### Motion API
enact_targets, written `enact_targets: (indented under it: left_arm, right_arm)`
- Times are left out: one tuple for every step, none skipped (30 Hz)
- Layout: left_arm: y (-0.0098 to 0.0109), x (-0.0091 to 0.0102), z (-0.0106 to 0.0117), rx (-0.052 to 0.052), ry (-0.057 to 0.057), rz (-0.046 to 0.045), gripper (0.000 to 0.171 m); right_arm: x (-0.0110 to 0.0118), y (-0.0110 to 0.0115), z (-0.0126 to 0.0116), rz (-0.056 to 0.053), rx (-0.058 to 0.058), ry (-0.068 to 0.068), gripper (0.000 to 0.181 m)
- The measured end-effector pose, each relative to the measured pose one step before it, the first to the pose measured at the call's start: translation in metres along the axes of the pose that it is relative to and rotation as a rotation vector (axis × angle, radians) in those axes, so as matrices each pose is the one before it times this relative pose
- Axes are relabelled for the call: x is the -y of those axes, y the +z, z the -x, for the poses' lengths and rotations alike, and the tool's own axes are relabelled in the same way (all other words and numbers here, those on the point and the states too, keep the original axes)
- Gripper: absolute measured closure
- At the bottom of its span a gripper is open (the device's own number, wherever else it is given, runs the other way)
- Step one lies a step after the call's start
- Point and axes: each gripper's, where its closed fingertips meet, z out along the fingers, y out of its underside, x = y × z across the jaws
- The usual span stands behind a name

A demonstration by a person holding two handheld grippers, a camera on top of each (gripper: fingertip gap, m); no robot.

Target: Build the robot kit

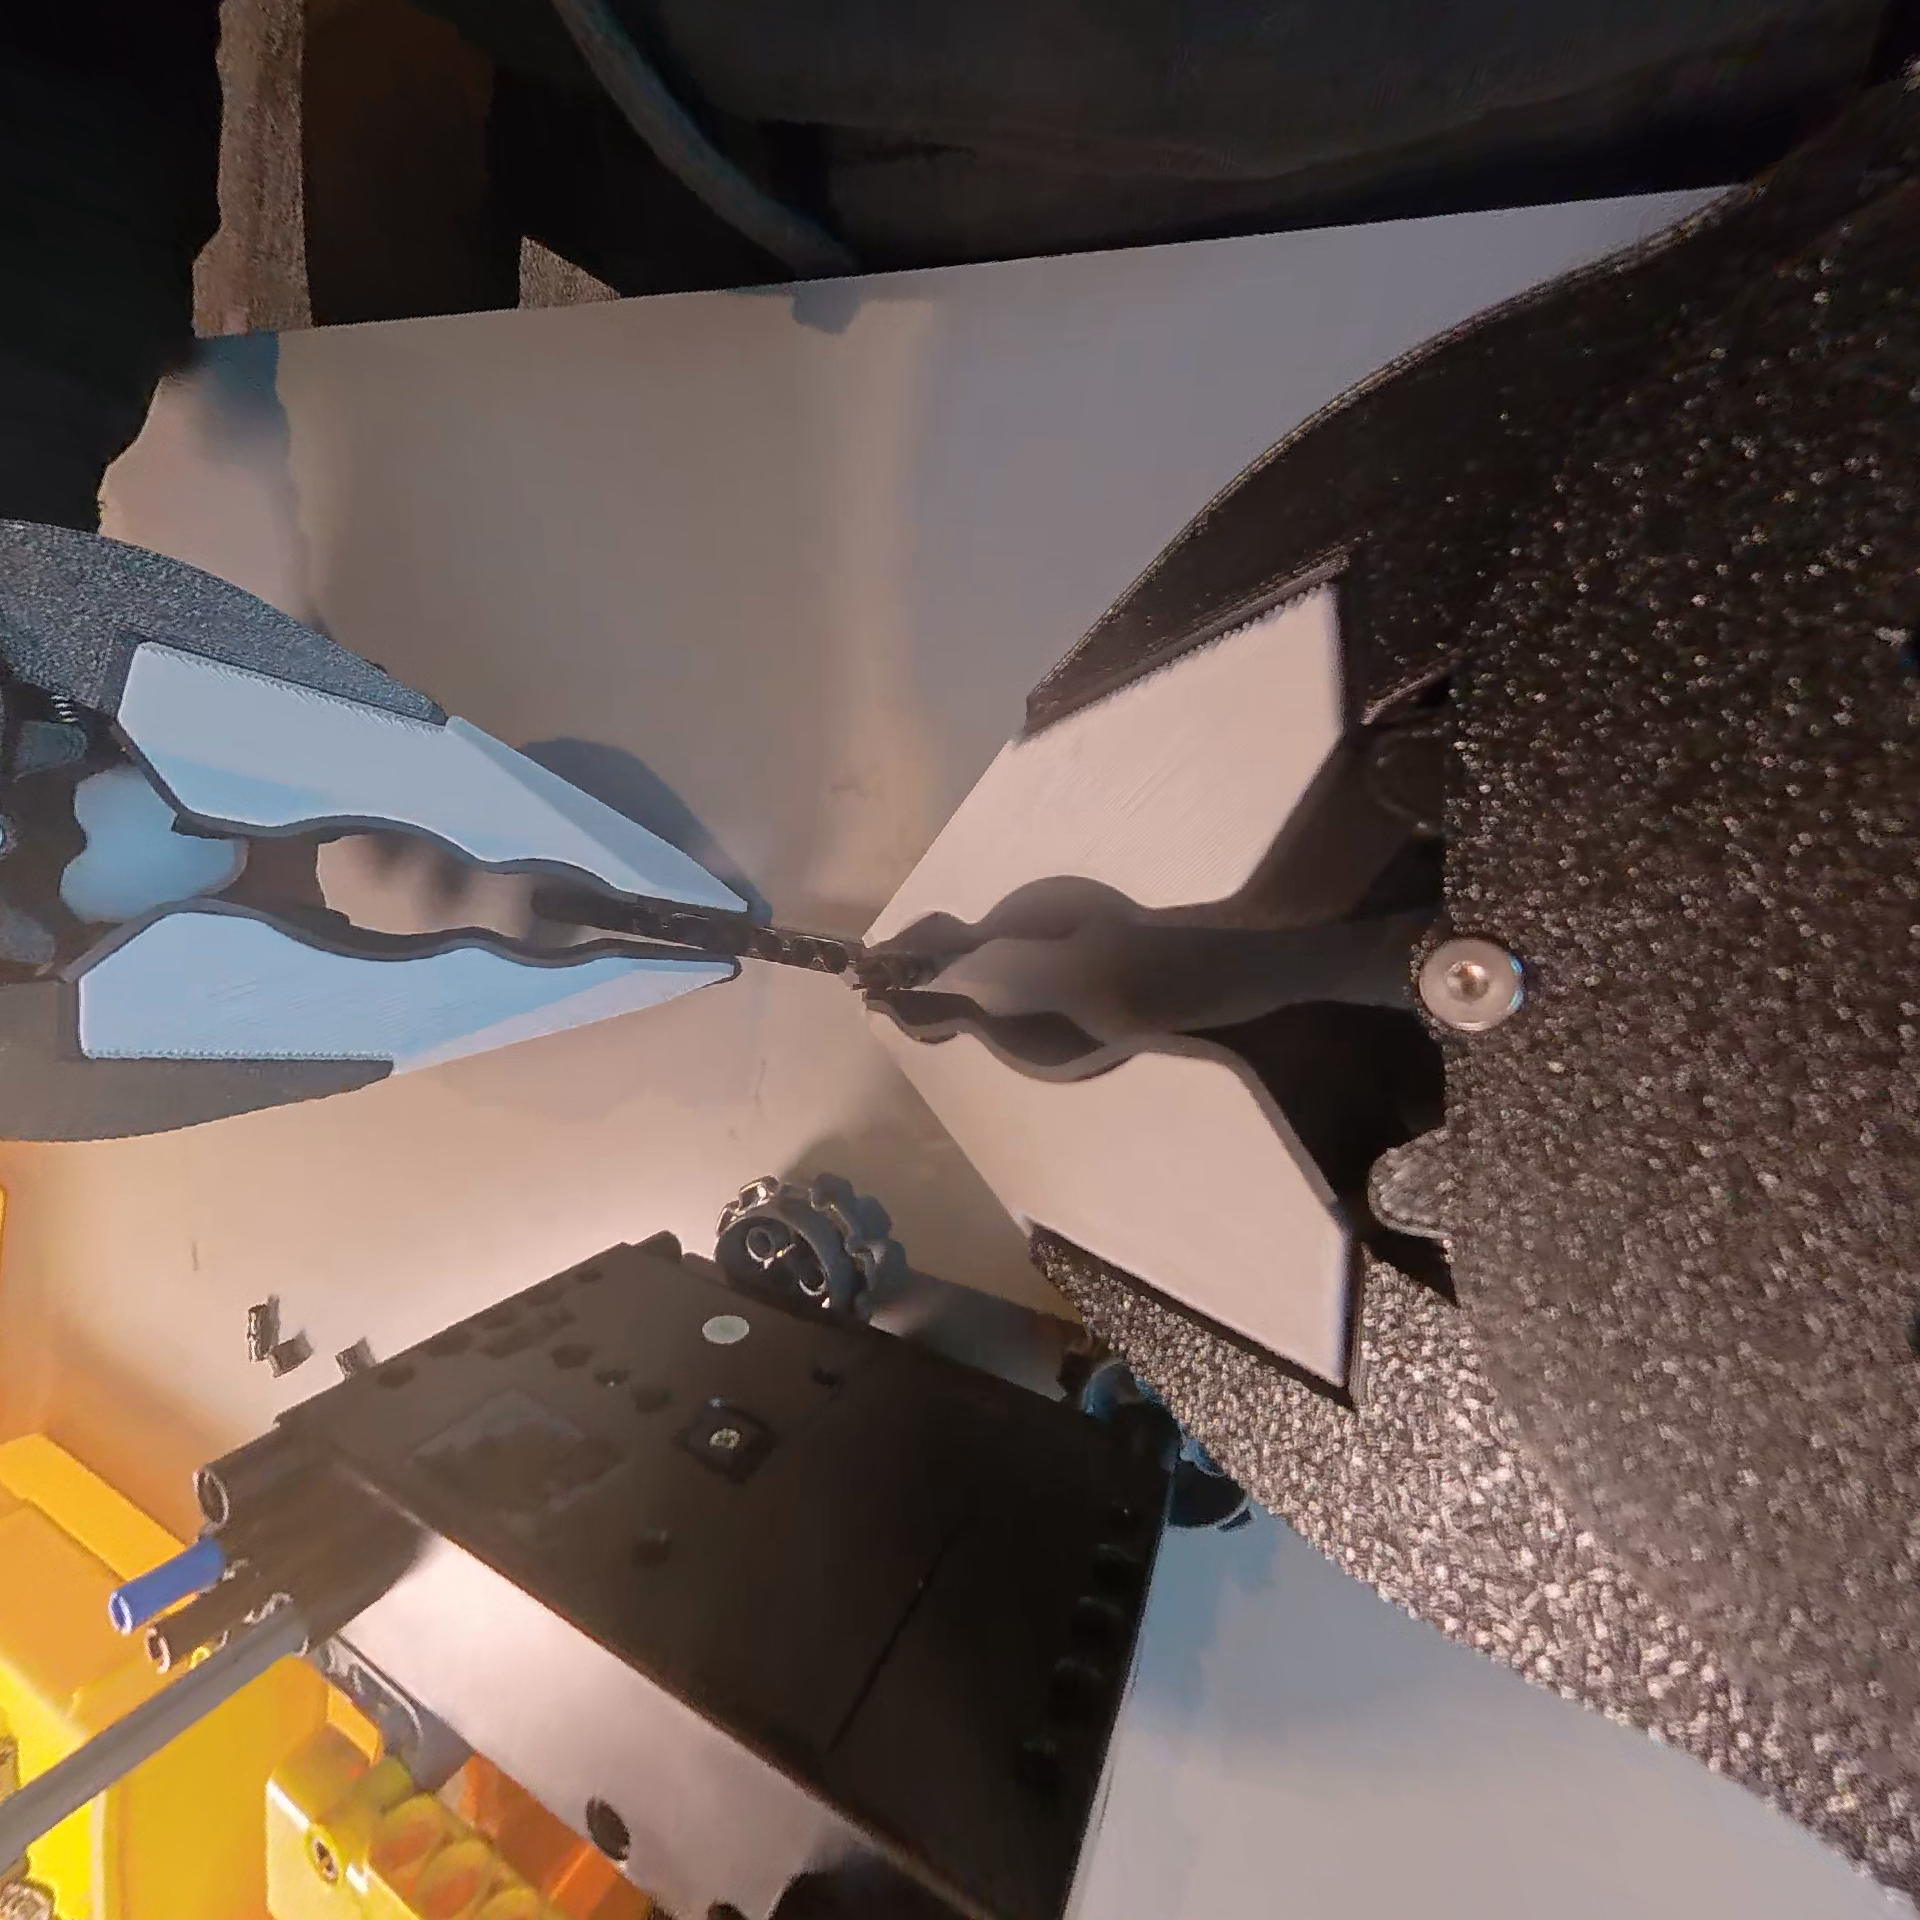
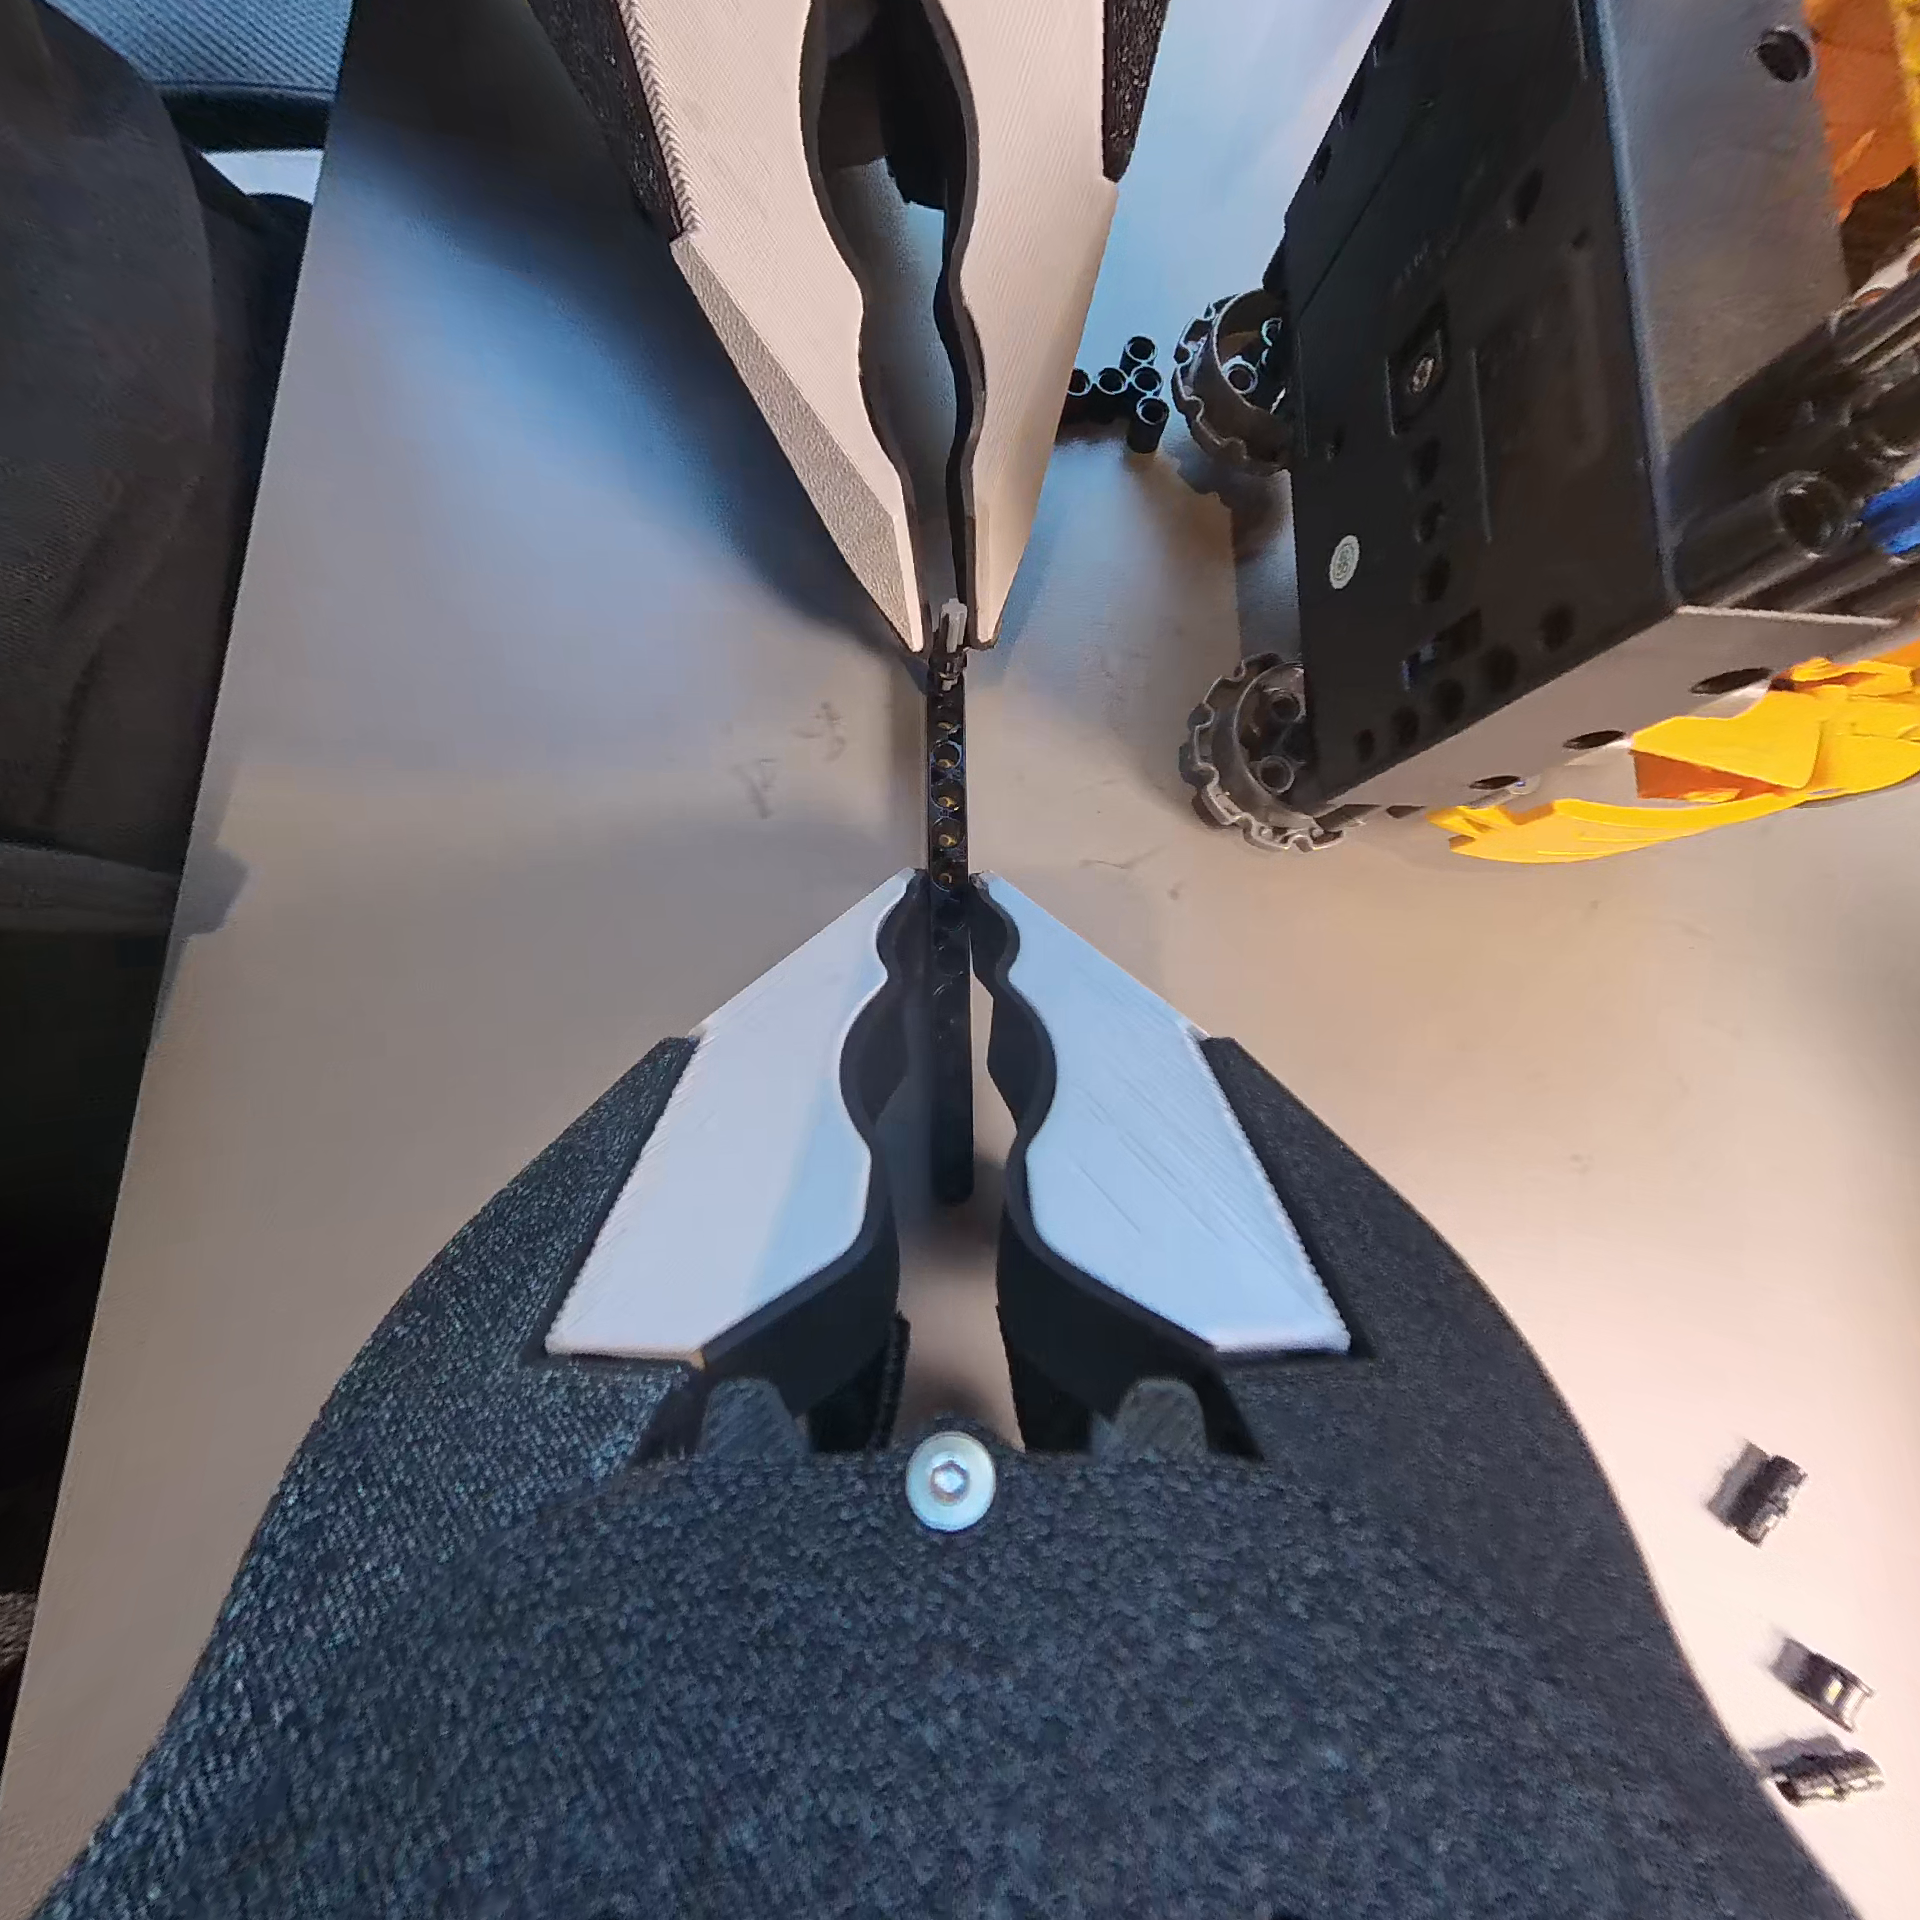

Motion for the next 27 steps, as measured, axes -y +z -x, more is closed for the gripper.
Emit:
enact_targets:
  left_arm:
    - [-0.00009, -0.00031, -0.00019, -0.0113, 0.0009, -0.00084, 0.168]
    - [0.00001, -0.00031, -0.00020, -0.0131, 0.0022, 0.00152, 0.168]
    - [-0.00013, -0.00025, -0.00003, -0.0124, 0.0049, 0.00397, 0.168]
    - [0.00021, -0.00015, 0.00001, -0.0106, 0.0076, 0.00468, 0.168]
    - [0.00009, -0.00016, 0.00011, -0.0100, 0.0069, 0.00377, 0.169]
    - [0.00017, -0.00030, 0.00016, -0.0097, 0.0020, 0.00315, 0.169]
    - [0.00044, -0.00076, 0.00007, -0.0080, 0.0002, 0.00516, 0.169]
    - [0.00113, -0.00201, -0.00007, -0.0045, 0.0017, 0.01168, 0.169]
    - [0.00134, -0.00214, -0.00016, -0.0018, 0.0028, 0.01257, 0.169]
    - [0.00004, -0.00043, -0.00007, -0.0009, -0.0008, 0.00407, 0.169]
    - [0.00010, 0.00007, 0.00006, 0.0026, 0.0029, 0.00346, 0.169]
    - [0.00011, -0.00025, 0.00002, 0.0018, 0.0022, 0.00278, 0.169]
    - [0.00007, -0.00012, -0.00003, -0.0026, -0.0051, -0.00122, 0.169]
    - [0.00003, -0.00009, -0.00014, -0.0028, -0.0057, 0.00134, 0.169]
    - [0.00006, -0.00012, 0.00011, 0.0035, 0.0048, 0.01048, 0.169]
    - [0.00011, -0.00012, 0.00001, 0.0115, 0.0156, 0.01932, 0.169]
    - [-0.00002, -0.00016, 0.00019, 0.0133, 0.0154, 0.02402, 0.169]
    - [-0.00004, -0.00012, 0.00003, 0.0094, 0.0099, 0.02276, 0.169]
    - [0.00010, 0.00011, 0.00026, 0.0055, 0.0014, 0.01711, 0.168]
    - [0.00011, 0.00040, 0.00094, 0.0095, -0.0003, 0.00920, 0.168]
    - [0.00004, 0.00054, 0.00094, 0.0077, -0.0028, -0.00092, 0.168]
    - [-0.00034, 0.00050, -0.00023, -0.0054, -0.0075, -0.00994, 0.168]
    - [-0.00060, 0.00013, -0.00025, -0.0110, -0.0167, -0.01374, 0.168]
    - [-0.00083, 0.00015, -0.00043, -0.0138, -0.0299, -0.01410, 0.167]
    - [-0.00126, 0.00061, -0.00076, -0.0124, -0.0235, -0.01548, 0.163]
    - [-0.00171, 0.00125, -0.00005, -0.0030, -0.0101, -0.01554, 0.162]
    - [-0.00198, 0.00149, 0.00066, 0.0073, 0.0016, -0.01266, 0.162]
  right_arm:
    - [-0.00004, 0.00003, 0.00003, 0.0008, 0.0012, 0.0008, 0.174]
    - [0.00003, 0.00006, 0.00000, 0.0005, 0.0001, -0.0005, 0.174]
    - [-0.00004, 0.00010, 0.00005, 0.0001, -0.0002, -0.0001, 0.174]
    - [0.00001, -0.00002, -0.00002, -0.0007, 0.0006, 0.0010, 0.174]
    - [-0.00004, 0.00003, 0.00002, -0.0015, 0.0015, 0.0019, 0.174]
    - [0.00000, -0.00003, -0.00002, -0.0012, 0.0018, 0.0028, 0.174]
    - [-0.00003, -0.00001, 0.00008, 0.0000, 0.0012, 0.0019, 0.174]
    - [0.00004, 0.00010, 0.00002, 0.0008, 0.0000, 0.0006, 0.174]
    - [-0.00007, 0.00021, 0.00000, 0.0021, -0.0008, 0.0004, 0.174]
    - [-0.00003, -0.00006, -0.00002, 0.0018, -0.0011, 0.0005, 0.174]
    - [0.00000, 0.00009, -0.00001, 0.0014, -0.0011, 0.0013, 0.174]
    - [-0.00005, 0.00009, 0.00008, 0.0002, -0.0005, 0.0008, 0.174]
    - [-0.00002, -0.00002, 0.00000, -0.0002, 0.0004, 0.0004, 0.174]
    - [-0.00005, 0.00012, -0.00003, 0.0001, 0.0011, 0.0011, 0.174]
    - [0.00003, 0.00004, 0.00006, 0.0019, 0.0013, 0.0016, 0.174]
    - [-0.00015, 0.00011, 0.00001, 0.0038, 0.0003, 0.0012, 0.174]
    - [-0.00010, 0.00004, -0.00001, 0.0042, 0.0000, 0.0004, 0.174]
    - [-0.00003, 0.00022, 0.00003, 0.0039, 0.0003, -0.0002, 0.174]
    - [-0.00018, 0.00021, 0.00000, 0.0038, 0.0005, -0.0007, 0.174]
    - [-0.00021, 0.00028, 0.00002, 0.0032, 0.0011, -0.0004, 0.174]
    - [-0.00010, 0.00019, -0.00009, 0.0020, 0.0012, 0.0014, 0.174]
    - [-0.00001, 0.00017, 0.00002, 0.0002, 0.0022, 0.0007, 0.174]
    - [0.00036, 0.00029, -0.00005, -0.0012, 0.0012, 0.0012, 0.174]
    - [0.00037, 0.00041, 0.00007, 0.0013, -0.0009, -0.0003, 0.174]
    - [-0.00005, 0.00016, 0.00007, 0.0043, -0.0027, -0.0039, 0.174]
    - [-0.00009, 0.00006, 0.00008, 0.0029, -0.0017, -0.0018, 0.174]
    - [-0.00011, 0.00008, -0.00006, 0.0007, -0.0003, 0.0004, 0.174]
